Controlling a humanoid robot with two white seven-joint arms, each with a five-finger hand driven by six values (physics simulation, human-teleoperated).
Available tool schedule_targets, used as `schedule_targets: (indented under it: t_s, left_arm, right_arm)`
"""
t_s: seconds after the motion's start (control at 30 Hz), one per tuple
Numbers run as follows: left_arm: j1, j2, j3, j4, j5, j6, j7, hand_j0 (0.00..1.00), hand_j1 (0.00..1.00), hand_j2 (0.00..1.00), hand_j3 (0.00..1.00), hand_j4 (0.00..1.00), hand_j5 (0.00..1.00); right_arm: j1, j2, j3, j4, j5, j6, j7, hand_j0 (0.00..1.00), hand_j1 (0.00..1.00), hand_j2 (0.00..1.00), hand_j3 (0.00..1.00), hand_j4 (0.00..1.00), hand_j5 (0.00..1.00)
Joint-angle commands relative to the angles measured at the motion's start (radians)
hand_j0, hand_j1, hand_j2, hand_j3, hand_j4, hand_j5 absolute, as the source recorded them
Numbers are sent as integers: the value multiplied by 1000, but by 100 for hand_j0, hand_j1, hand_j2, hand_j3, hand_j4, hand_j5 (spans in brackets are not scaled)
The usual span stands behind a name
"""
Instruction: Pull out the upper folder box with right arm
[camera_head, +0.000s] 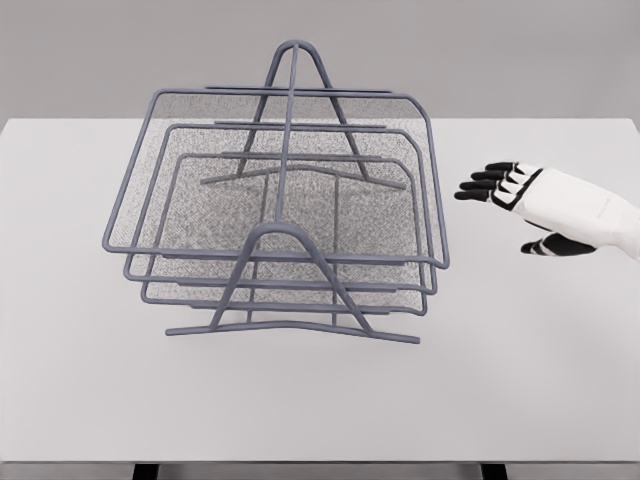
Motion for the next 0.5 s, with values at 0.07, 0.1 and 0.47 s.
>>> schedule_targets:
  t_s: [0.07, 0.1, 0.47]
  left_arm:
    - [0, 0, 0, 0, 0, 0, 0, 100, 100, 100, 100, 100, 100]
    - [0, 0, 0, 0, 0, 0, 0, 100, 100, 100, 100, 100, 100]
    - [0, 0, 0, 0, 0, 0, 0, 100, 100, 100, 100, 100, 100]
  right_arm:
    - [-67, 10, 15, -3, -3, 1, -6, 100, 100, 100, 100, 100, 100]
    - [-95, 16, 18, -3, 3, 1, -4, 100, 100, 100, 100, 100, 100]
    - [-247, 185, 153, -33, 86, 1, -4, 100, 100, 100, 100, 100, 100]
